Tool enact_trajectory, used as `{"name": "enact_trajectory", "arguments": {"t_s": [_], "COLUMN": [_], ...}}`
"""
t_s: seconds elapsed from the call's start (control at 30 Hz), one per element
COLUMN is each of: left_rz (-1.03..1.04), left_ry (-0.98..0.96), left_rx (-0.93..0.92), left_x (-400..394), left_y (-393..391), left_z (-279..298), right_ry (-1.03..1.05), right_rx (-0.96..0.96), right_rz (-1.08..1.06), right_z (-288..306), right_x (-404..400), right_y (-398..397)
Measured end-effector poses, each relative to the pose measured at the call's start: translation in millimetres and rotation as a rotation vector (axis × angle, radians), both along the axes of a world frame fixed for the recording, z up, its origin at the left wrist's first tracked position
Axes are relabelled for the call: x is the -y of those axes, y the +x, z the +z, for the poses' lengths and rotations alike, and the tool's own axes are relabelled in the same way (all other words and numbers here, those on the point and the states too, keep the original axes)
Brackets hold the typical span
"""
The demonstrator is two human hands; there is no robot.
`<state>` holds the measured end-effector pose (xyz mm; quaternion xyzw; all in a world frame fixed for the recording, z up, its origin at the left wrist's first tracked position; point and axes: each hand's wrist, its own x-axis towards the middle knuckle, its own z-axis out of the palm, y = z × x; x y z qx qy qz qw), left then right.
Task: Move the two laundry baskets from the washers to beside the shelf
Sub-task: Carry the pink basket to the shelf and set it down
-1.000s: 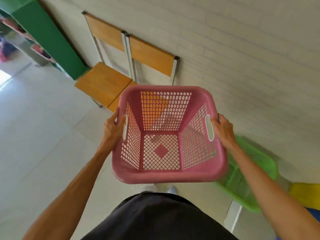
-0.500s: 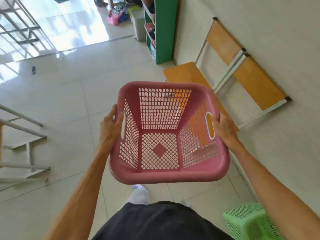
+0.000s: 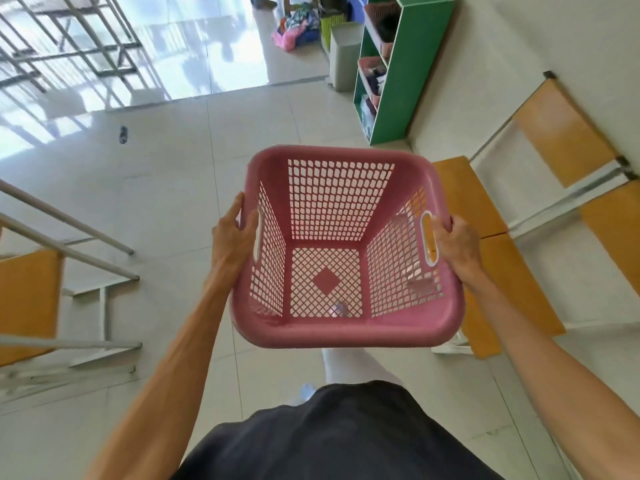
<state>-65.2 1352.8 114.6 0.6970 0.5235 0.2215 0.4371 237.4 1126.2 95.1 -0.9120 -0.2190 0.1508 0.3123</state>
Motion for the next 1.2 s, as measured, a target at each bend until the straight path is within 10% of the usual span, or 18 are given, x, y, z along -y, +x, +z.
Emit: {"name": "enact_trajectory", "arguments": {"t_s": [0.6, 1.2], "left_rz": [-0.198, -0.981], "left_ry": [0.015, 0.094], "left_rx": [-0.087, -0.235], "left_x": [-362, -617], "left_y": [273, 621], "left_z": [-5, -20], "right_ry": [0.165, 0.218], "right_rx": [-0.115, -0.002], "right_rz": [-0.197, -1.014], "right_z": [-12, -45], "right_x": [-300, -456], "right_y": [219, 295]}}
